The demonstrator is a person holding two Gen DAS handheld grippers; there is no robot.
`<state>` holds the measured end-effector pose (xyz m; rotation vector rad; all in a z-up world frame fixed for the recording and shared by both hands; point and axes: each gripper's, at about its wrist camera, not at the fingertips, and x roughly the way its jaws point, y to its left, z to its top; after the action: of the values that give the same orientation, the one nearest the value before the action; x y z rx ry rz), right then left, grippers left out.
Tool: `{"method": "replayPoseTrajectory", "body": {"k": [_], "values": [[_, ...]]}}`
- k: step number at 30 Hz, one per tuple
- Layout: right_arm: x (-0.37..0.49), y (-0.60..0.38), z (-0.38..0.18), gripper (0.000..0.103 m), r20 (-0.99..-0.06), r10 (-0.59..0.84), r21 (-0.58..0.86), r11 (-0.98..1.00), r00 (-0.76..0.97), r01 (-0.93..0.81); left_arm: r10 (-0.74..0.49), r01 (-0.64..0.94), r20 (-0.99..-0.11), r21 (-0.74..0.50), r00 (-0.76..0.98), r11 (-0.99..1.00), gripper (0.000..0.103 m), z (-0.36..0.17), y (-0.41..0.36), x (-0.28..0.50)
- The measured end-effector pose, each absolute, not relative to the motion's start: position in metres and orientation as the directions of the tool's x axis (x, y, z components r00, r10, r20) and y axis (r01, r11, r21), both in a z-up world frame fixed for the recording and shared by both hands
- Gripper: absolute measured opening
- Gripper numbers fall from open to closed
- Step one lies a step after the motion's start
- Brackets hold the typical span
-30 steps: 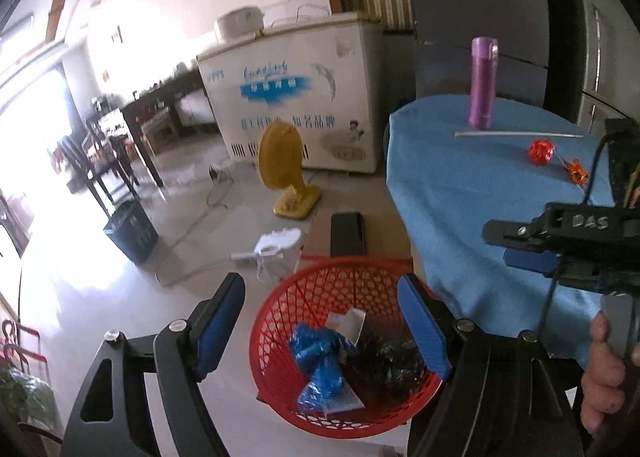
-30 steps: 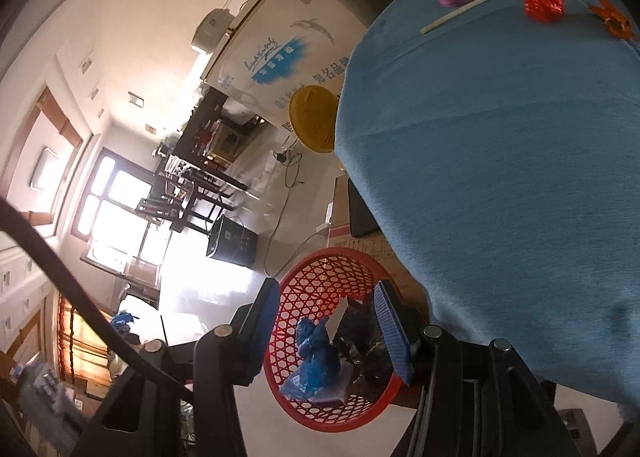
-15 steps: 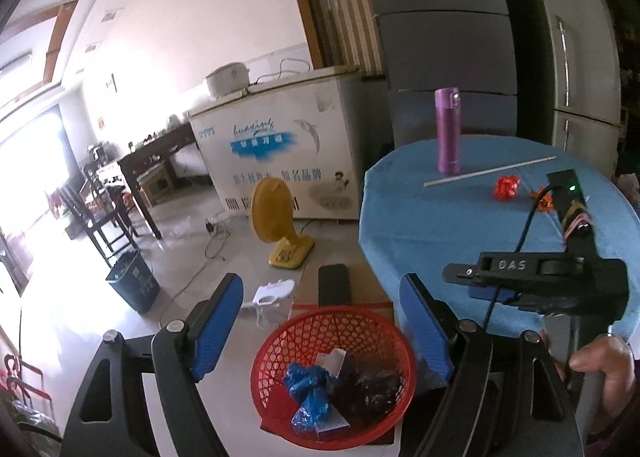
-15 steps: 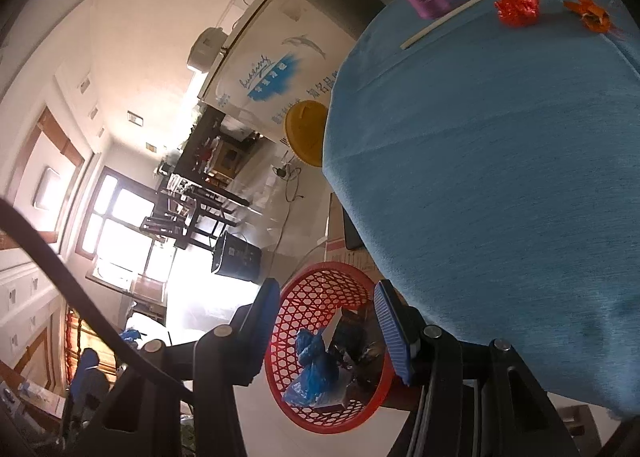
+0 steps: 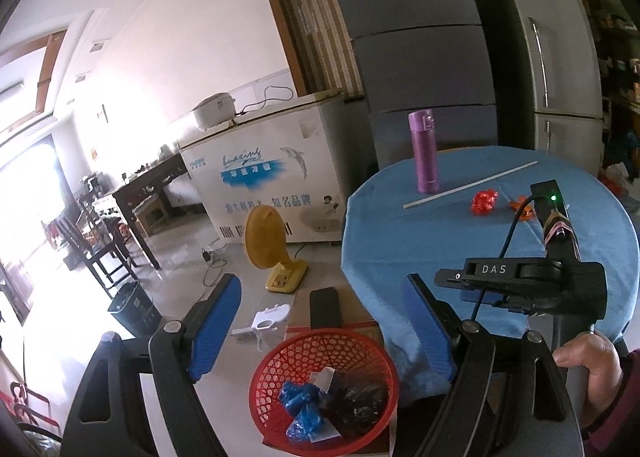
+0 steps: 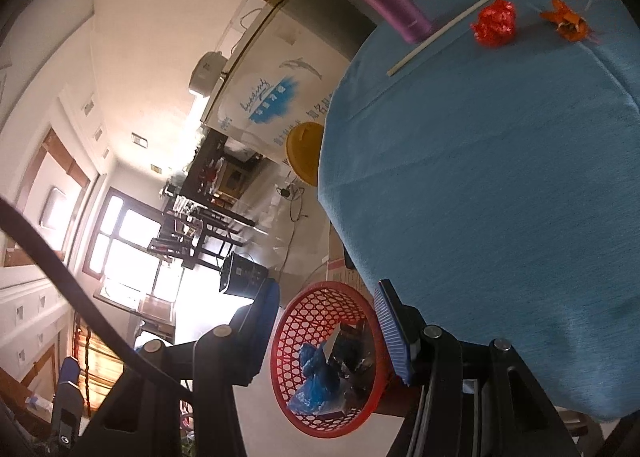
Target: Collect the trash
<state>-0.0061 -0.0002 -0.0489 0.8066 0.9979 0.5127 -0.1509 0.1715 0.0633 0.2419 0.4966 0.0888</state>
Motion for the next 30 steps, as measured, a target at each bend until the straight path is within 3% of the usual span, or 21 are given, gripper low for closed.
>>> {"method": "replayPoseTrajectory", "body": {"k": [11,21,30], "values": [[-0.011,-0.033,-0.048,0.054,-0.502,0.698,0.816,0.578,0.510,0.012,0.111,0.021,-0.459,0.274,0.881,0.962,0.089,0.066,0.147,-0.156],[-0.018,-0.059,-0.049,0.054,-0.485,0.684,0.826,0.563,0.545,0.028,-0.008,0.122,-0.580,0.159,0.815,0.980,0.089,0.053,0.136,-0.148],[-0.029,-0.090,-0.057,0.055,-0.489,0.657,0.832,0.550,0.573,0.080,-0.032,0.158,-0.623,0.147,0.782,0.976,0.089,0.037,0.124,-0.149]]}}
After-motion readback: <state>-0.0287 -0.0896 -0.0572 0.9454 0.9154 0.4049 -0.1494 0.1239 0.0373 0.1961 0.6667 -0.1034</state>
